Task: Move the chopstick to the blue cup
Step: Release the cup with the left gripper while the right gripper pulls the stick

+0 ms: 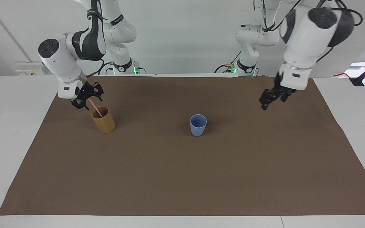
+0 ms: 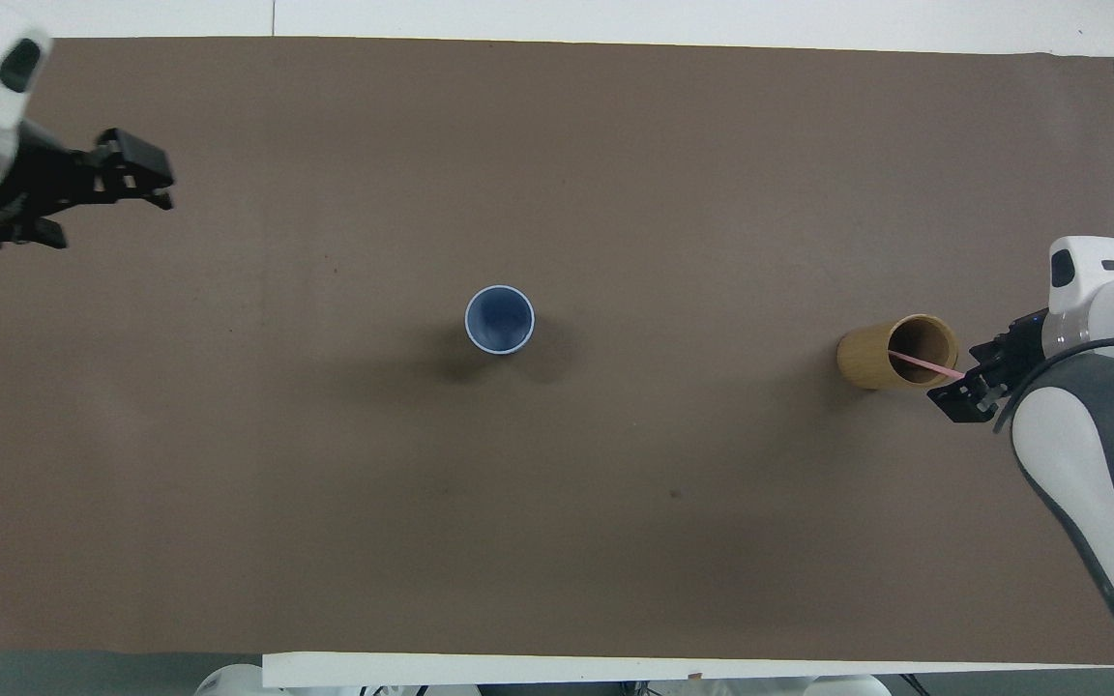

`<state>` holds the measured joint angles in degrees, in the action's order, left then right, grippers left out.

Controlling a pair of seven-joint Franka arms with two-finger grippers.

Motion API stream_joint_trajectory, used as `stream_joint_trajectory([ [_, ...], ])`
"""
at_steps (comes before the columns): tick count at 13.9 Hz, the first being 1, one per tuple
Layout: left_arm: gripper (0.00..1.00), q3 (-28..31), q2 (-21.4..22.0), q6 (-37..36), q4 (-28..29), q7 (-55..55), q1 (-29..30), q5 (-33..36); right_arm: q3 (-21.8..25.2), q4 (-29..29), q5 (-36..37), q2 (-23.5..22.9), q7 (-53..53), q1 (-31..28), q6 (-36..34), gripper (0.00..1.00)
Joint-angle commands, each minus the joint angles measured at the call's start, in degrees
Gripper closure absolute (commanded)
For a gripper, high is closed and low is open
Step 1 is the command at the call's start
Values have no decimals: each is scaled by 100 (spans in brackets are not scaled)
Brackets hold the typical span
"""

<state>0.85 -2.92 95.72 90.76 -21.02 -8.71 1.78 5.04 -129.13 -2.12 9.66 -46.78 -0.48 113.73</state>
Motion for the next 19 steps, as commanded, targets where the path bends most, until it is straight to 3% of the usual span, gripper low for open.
stream_joint_trajectory([
  [1, 0, -93, -7, -299, -234, 1096, 623, 6, -21, -113, -86, 63, -129, -224, 44, 50],
  [5, 0, -111, 282, -273, 318, 1231, 590, -3, -21, -104, -78, 63, -94, -224, -9, 78],
  [7, 0, -111, 274, -220, 310, 1223, 581, -11, -21, -52, -78, 36, 133, -207, -61, 96],
  [8, 0, -102, 274, -229, 310, 1223, 624, -11, -21, 27, -78, 1, 221, -172, -140, 100],
  [10, 0, -93, 274, -220, 310, 1223, 677, -11, -21, 334, -17, -113, 222, -172, -411, 100],
  [14, 0, -93, 274, -220, 310, 1223, 660, -11, -12, 1405, 98, -175, 178, -233, -1859, 100],
  [19, 0, -93, 274, -220, 310, 1223, 678, -11, -64, 3242, 72, -210, 204, -163, -3908, 100],
])
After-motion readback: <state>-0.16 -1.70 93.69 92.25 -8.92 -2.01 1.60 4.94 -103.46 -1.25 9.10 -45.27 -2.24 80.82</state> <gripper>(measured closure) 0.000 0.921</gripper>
